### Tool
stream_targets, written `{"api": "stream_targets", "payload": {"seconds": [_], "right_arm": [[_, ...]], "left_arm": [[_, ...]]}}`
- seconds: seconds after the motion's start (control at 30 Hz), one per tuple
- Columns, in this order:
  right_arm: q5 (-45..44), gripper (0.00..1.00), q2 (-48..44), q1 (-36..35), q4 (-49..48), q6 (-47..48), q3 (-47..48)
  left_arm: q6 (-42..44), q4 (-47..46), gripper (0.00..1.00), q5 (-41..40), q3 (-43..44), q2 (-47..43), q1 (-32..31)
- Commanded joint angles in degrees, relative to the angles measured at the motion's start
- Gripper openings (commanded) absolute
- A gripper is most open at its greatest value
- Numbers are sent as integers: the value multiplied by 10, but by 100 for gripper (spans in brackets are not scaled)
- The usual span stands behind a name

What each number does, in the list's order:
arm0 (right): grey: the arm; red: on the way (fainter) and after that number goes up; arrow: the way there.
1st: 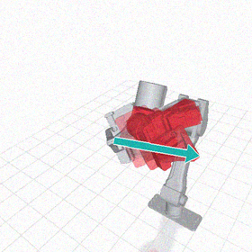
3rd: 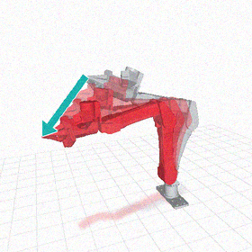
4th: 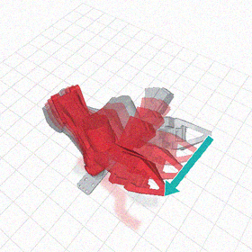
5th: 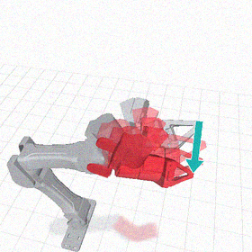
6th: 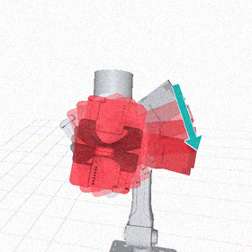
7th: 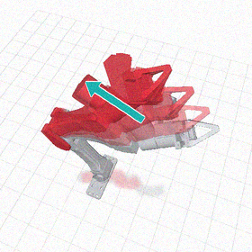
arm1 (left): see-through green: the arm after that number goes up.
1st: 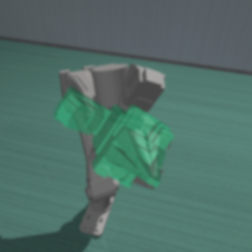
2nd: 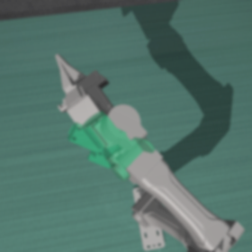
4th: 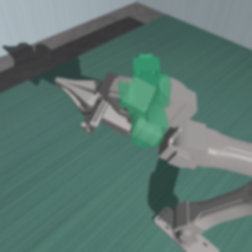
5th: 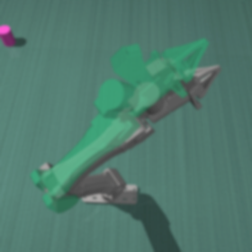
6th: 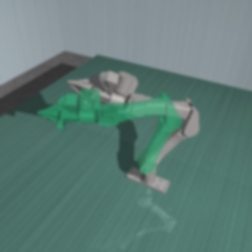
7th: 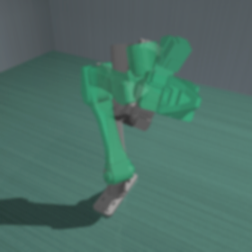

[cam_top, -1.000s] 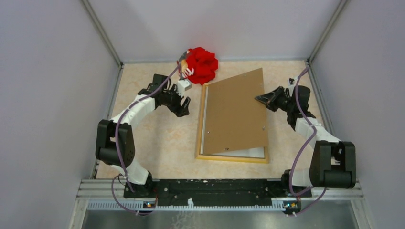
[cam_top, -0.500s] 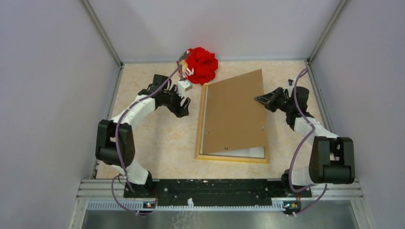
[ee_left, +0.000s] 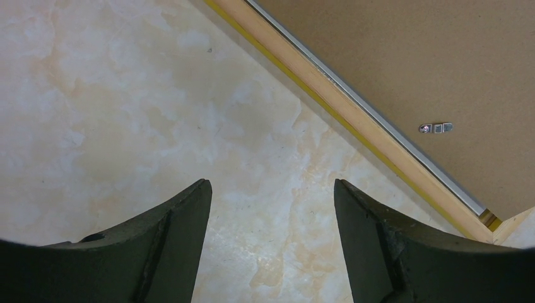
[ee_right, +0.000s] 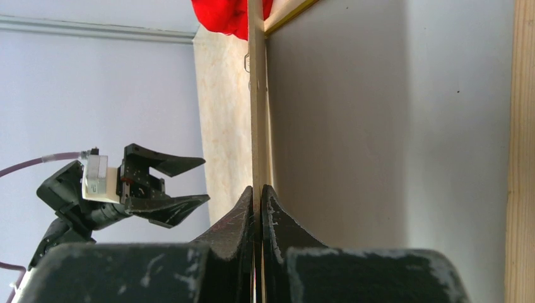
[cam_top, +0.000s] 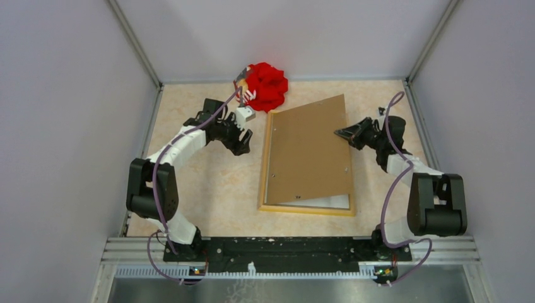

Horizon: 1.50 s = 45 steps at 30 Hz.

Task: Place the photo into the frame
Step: Place the photo frame item in the photo frame.

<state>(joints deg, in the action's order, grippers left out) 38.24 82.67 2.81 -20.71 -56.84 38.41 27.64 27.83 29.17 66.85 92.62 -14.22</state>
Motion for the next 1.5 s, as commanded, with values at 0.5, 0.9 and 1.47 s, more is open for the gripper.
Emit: {"api": "stream_targets", "payload": {"seconds": [0.5,0.9,1.47], "right_arm": [[24,0,26,4,-62,-13,-20],[11,0,29,1,-39,8,-32],[-168,59,9,-38,305,227,103]], "left_arm": [[23,-13,77,-2,-14,-29,-4],[21,-16,77,1,-20,-30,-4],[22,-17,77,5,-27,-33,-5]]}}
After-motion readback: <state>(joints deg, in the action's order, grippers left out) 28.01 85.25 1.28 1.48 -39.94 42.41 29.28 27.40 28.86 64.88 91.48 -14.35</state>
